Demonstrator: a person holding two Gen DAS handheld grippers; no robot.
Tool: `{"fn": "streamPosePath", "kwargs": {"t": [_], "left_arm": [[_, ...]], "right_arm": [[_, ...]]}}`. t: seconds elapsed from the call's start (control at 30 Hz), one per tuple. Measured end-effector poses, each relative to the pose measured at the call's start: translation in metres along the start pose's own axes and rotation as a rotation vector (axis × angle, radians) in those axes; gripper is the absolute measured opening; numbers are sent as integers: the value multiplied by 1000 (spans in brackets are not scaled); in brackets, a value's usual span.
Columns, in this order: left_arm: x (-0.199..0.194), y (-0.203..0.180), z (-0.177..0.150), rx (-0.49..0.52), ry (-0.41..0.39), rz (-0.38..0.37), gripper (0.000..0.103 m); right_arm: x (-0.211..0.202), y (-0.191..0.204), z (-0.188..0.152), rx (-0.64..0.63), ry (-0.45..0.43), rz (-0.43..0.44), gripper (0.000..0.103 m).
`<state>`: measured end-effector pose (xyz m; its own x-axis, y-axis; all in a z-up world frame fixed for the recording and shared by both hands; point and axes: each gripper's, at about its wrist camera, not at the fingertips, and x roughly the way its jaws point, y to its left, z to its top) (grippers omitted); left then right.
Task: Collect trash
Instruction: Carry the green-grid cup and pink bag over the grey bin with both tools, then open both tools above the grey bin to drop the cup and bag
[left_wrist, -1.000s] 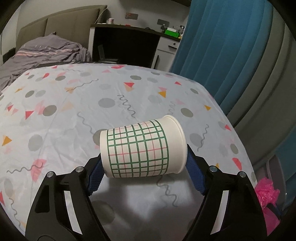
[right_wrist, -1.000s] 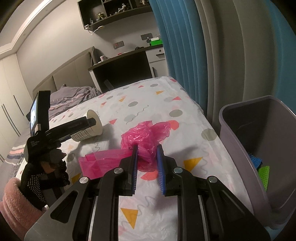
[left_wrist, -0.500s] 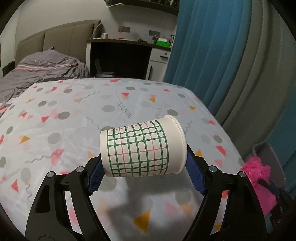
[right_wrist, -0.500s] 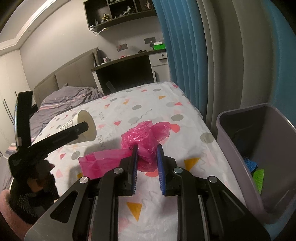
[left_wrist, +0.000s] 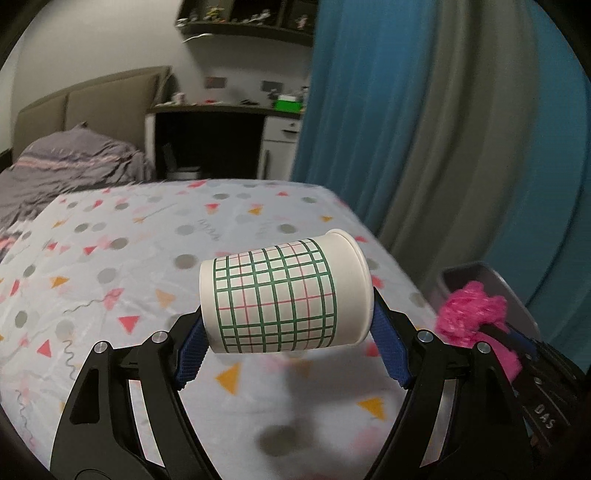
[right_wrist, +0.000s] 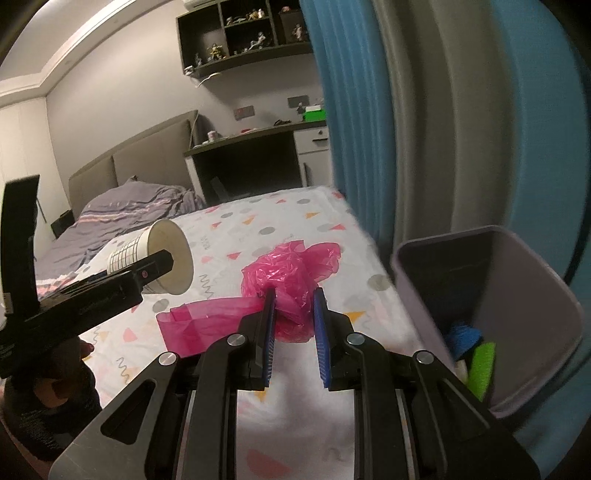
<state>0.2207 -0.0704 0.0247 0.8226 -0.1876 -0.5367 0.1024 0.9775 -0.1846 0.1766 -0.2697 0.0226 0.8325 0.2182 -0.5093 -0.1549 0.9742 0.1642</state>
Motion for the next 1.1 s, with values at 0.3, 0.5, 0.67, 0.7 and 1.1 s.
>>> {"fn": "streamPosePath", "kwargs": {"t": [0.3,0.5,0.67,0.7,1.1], "left_arm": [[1,-95,5,122,-16,-222,77],[29,-152,1,156,25,-377,77],[53,-184,-9,183,74,-445,77],[59,-188,-10,183,87,-456,77],[99,-216,-34,210,205,-524,77]], "right_arm": [[-22,-72,4,72,-52,-159,21],[-11,-121,-2,105,-28,-258,21],[0,-146,-12,119,0,-296,27],[2,-150,-14,123,9,-300,33],[-38,-187,-36,224,-40,-410,56]]}}
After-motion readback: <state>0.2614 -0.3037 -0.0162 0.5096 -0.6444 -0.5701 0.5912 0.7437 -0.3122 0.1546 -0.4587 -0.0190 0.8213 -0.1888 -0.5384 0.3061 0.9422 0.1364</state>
